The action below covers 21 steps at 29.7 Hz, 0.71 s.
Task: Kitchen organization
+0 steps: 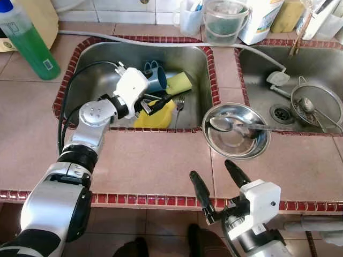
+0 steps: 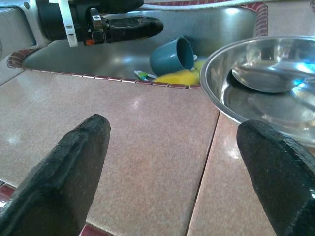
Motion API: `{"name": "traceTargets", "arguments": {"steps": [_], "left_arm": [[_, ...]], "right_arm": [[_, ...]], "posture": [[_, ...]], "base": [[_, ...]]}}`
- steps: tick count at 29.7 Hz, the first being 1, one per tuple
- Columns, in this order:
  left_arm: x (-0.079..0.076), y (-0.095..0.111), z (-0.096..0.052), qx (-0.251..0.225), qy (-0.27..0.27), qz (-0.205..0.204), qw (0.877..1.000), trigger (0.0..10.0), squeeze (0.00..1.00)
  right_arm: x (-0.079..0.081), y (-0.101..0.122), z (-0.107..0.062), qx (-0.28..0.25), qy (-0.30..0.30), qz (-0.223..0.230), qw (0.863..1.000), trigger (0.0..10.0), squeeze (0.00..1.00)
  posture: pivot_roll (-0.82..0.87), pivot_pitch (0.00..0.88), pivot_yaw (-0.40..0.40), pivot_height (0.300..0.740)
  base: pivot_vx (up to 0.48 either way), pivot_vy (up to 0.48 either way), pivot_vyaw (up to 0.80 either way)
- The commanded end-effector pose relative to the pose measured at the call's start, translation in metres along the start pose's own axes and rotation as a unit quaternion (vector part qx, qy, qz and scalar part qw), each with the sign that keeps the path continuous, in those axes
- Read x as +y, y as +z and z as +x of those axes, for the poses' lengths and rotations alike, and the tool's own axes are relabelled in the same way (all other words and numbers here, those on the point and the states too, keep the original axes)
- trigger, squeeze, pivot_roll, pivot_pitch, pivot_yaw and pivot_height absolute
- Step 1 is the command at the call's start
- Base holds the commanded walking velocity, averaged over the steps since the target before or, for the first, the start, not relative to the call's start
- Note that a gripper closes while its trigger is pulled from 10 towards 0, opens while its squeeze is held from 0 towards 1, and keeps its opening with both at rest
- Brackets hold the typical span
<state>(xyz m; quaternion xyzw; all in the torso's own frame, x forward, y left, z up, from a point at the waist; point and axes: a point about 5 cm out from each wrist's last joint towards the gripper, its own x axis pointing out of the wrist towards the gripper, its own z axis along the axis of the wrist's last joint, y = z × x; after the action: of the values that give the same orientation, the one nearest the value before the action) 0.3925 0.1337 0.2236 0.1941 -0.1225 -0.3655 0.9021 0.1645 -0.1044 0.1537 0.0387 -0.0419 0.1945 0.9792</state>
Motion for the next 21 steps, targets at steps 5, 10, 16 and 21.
{"name": "traceTargets", "arguments": {"steps": [5,10,16,21], "left_arm": [[-0.001,0.000,-0.004,-0.012,0.003,-0.018,1.000,10.0,0.00],[-0.003,-0.001,-0.009,-0.024,0.012,-0.048,0.999,10.0,0.00],[-0.007,0.000,-0.021,-0.038,0.043,-0.070,0.996,10.0,0.00],[-0.011,0.004,-0.033,-0.052,0.085,-0.105,0.990,10.0,0.00]], "right_arm": [[-0.005,-0.001,0.006,-0.013,-0.016,-0.008,1.000,10.0,0.00],[-0.010,0.004,0.019,-0.043,-0.028,-0.011,0.999,10.0,0.00],[-0.014,0.012,0.037,-0.076,-0.031,-0.016,0.996,10.0,0.00],[-0.022,0.015,0.050,-0.097,-0.040,-0.027,0.994,10.0,0.00]], "posture": [[-0.32,0.244,0.026,0.732],[-0.30,0.215,0.031,0.732],[-0.28,0.181,0.032,0.732],[-0.25,0.144,0.021,0.732]], "base": [[0.000,0.000,0.00],[0.000,0.000,0.00],[0.000,0.000,0.00],[0.000,0.000,0.00]]}}
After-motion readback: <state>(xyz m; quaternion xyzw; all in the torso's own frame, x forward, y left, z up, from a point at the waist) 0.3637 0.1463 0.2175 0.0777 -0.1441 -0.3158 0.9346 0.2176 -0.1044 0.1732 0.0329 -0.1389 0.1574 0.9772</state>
